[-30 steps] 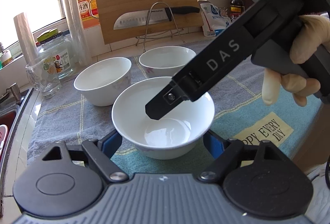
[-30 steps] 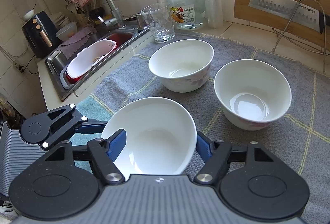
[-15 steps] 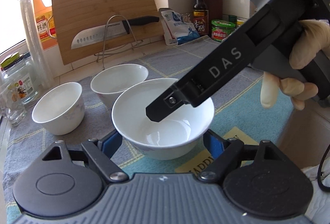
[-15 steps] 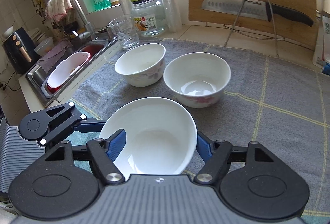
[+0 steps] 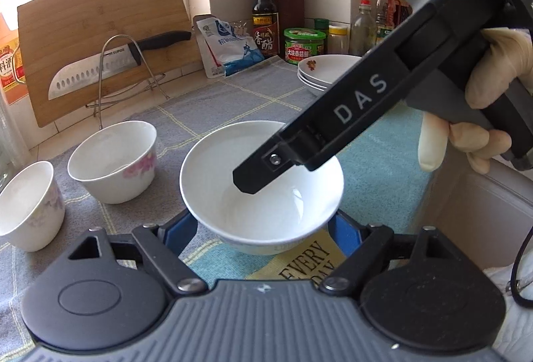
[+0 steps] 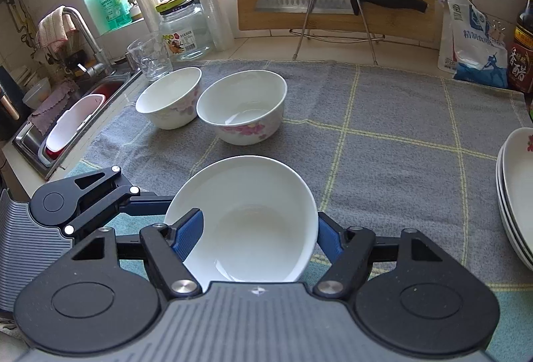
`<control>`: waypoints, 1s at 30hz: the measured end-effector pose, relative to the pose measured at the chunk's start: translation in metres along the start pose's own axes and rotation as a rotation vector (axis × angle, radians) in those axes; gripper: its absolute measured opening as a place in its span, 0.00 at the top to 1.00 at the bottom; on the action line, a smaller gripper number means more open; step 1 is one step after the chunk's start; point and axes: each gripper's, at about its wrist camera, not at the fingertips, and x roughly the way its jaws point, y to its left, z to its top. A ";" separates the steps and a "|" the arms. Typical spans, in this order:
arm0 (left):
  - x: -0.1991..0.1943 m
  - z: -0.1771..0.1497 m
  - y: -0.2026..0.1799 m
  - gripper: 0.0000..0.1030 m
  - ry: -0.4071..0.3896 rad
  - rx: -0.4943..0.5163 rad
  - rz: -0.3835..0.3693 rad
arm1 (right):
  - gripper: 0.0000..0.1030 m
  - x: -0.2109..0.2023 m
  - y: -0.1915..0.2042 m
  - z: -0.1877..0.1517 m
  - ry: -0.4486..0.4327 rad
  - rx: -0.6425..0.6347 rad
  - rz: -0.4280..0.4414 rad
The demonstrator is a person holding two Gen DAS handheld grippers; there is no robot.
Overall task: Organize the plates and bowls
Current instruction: 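Carry the white bowl with the right tool beside the other bowls and lower it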
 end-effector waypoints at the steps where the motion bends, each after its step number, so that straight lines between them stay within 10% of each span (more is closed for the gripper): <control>1: 0.001 0.000 -0.001 0.18 0.004 0.000 -0.005 | 0.25 -0.001 -0.002 -0.001 0.002 0.004 -0.002; 22: 0.013 0.007 -0.003 0.18 0.044 -0.035 -0.043 | 0.24 0.003 -0.016 -0.007 0.042 0.009 -0.002; 30: 0.011 0.006 -0.001 0.15 0.036 -0.030 -0.040 | 0.03 0.000 -0.017 -0.002 0.002 0.004 -0.012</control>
